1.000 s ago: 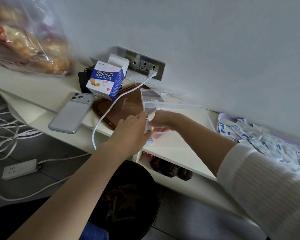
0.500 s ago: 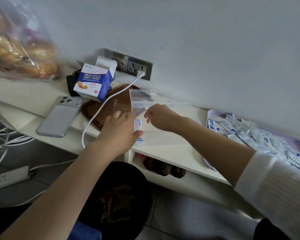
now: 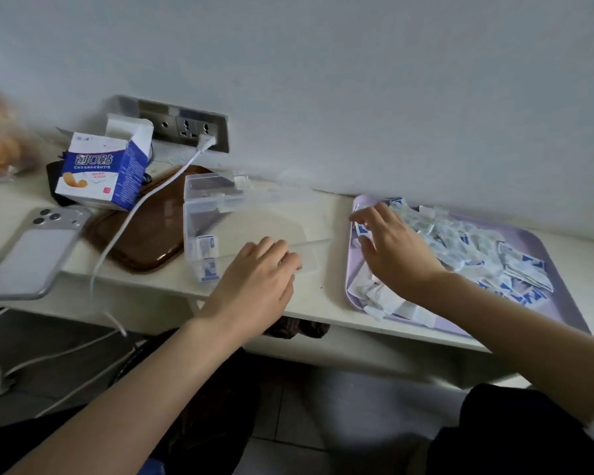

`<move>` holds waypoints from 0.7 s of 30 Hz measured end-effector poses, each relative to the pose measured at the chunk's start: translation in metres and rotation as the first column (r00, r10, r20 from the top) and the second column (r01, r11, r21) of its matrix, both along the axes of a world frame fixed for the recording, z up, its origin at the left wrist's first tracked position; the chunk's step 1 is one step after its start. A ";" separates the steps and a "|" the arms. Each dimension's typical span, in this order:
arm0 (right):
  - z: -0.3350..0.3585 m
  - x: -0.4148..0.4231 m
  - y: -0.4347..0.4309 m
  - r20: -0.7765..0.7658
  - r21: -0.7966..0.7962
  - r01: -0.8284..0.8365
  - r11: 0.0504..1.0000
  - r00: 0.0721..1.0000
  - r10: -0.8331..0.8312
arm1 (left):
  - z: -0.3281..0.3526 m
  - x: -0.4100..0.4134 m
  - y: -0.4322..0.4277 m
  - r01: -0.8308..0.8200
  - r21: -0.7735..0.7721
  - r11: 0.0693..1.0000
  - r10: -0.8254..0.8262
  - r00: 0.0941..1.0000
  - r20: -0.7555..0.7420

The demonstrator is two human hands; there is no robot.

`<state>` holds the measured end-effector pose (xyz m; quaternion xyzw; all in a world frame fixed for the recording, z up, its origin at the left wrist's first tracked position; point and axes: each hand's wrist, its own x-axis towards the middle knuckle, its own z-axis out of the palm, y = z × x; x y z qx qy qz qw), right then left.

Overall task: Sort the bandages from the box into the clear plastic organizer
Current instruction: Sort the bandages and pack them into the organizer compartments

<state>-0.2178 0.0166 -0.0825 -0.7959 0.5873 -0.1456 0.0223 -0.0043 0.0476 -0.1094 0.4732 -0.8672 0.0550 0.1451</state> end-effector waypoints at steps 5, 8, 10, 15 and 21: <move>-0.022 -0.059 0.008 -0.209 0.208 0.200 0.957 0.965 -0.156 | -0.023 -0.032 0.000 0.130 0.051 0.990 -0.131 0.991 0.018; -0.029 -0.086 0.008 -0.376 0.291 0.308 0.906 0.907 -0.188 | -0.033 -0.051 0.001 0.136 0.101 0.986 -0.137 0.991 -0.002; -0.030 -0.097 0.004 -0.393 0.361 0.337 0.870 0.901 -0.186 | -0.038 -0.066 0.001 0.112 0.129 0.985 -0.108 0.993 -0.038; -0.029 -0.118 -0.007 -0.304 0.403 0.342 0.849 0.925 -0.228 | -0.044 -0.111 -0.005 -0.043 0.192 0.980 0.048 0.999 -0.022; -0.033 -0.133 -0.011 -0.191 0.402 0.333 0.853 0.942 -0.277 | -0.034 -0.152 -0.021 -0.193 0.308 0.932 0.137 0.971 0.194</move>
